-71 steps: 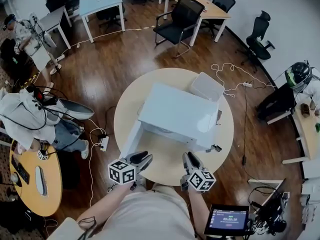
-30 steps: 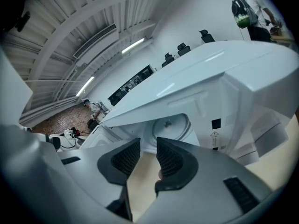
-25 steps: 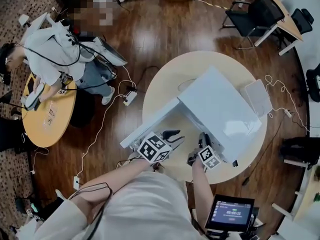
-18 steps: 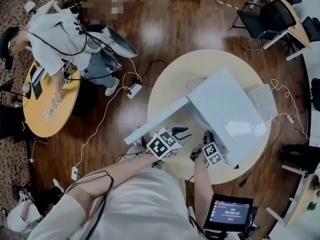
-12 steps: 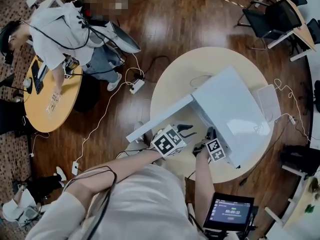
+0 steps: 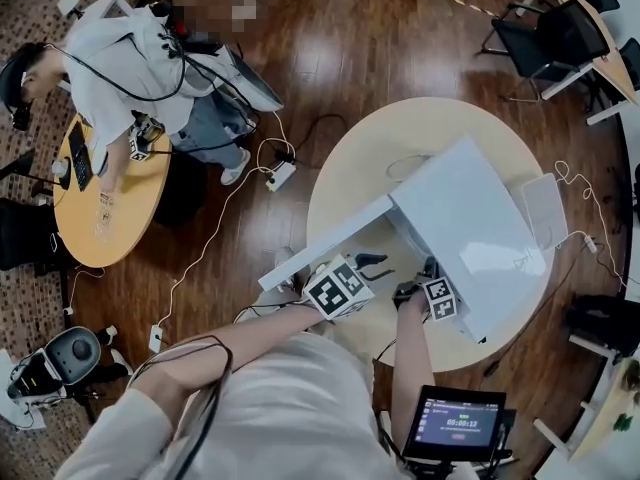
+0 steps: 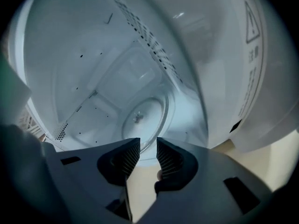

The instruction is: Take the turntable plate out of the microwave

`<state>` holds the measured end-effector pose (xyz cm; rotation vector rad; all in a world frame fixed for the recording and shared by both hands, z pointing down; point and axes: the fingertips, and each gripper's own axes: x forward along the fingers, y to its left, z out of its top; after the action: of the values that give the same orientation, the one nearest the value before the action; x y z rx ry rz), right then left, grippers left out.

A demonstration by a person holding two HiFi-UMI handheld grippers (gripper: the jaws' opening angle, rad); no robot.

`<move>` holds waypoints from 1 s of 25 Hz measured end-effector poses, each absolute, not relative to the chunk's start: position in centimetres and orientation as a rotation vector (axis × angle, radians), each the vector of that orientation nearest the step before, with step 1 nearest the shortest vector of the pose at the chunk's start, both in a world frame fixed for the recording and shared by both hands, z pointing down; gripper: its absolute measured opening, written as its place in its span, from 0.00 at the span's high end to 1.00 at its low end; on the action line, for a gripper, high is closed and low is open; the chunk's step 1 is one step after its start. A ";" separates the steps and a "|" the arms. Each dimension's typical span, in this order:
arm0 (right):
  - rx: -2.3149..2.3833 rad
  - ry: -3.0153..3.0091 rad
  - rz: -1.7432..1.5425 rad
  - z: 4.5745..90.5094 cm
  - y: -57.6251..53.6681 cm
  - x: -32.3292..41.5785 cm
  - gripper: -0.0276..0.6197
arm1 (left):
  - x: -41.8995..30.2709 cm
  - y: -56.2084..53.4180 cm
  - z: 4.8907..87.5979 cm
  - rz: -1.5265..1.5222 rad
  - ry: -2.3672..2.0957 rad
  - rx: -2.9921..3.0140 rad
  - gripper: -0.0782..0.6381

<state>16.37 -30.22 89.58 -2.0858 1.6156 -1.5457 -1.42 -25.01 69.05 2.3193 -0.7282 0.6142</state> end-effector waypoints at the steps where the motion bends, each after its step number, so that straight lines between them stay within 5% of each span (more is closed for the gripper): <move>1: -2.080 1.602 -1.548 89.8 -30.4 16.5 0.79 | -1.6 -25.0 69.1 0.615 -0.731 2.317 0.70; 25: -1.922 1.251 -1.584 91.4 -31.4 17.0 0.79 | -2.7 -24.6 68.5 0.603 -0.753 2.288 0.70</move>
<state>16.97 -31.42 91.38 -1.9217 1.2513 -1.5836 -2.67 -24.61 68.50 2.2884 -0.7527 0.6027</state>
